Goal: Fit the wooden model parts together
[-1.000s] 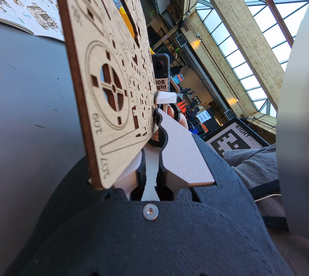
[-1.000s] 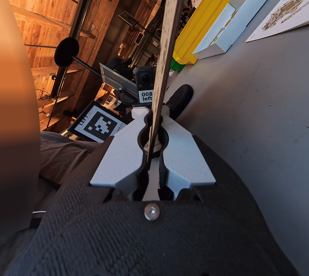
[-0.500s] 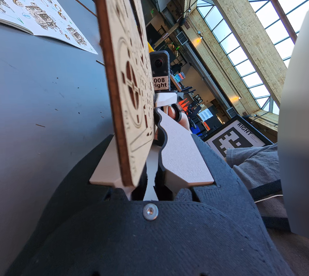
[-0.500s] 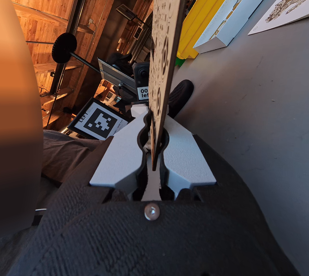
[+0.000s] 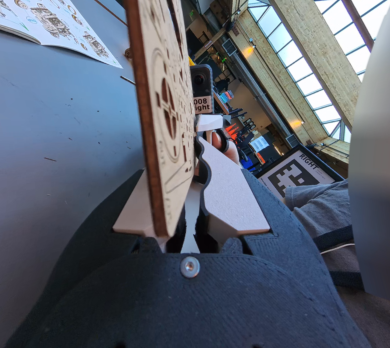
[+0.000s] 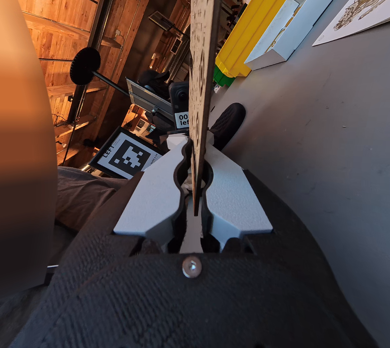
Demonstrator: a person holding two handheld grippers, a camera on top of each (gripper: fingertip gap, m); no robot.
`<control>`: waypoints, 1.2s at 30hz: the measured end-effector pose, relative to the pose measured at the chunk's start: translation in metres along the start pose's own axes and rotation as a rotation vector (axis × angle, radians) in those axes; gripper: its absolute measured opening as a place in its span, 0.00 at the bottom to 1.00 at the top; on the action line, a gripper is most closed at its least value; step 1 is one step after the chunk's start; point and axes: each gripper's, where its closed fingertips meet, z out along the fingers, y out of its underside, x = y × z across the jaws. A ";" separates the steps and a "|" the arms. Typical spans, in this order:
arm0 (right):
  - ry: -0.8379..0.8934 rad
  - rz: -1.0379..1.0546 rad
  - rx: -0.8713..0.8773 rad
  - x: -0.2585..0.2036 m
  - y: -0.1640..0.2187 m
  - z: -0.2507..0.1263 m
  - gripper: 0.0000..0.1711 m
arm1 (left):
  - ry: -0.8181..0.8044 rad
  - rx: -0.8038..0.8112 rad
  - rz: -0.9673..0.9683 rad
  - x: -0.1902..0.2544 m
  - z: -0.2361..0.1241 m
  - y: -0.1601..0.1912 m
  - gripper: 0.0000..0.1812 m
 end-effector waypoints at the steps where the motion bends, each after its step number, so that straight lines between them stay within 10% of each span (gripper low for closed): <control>1: 0.002 0.001 -0.003 0.000 0.000 0.000 0.01 | -0.001 -0.001 0.000 0.000 0.000 0.000 0.00; 36: 0.030 -0.059 -0.044 0.002 0.006 0.003 0.00 | -0.050 -0.006 0.018 -0.001 -0.003 0.003 0.00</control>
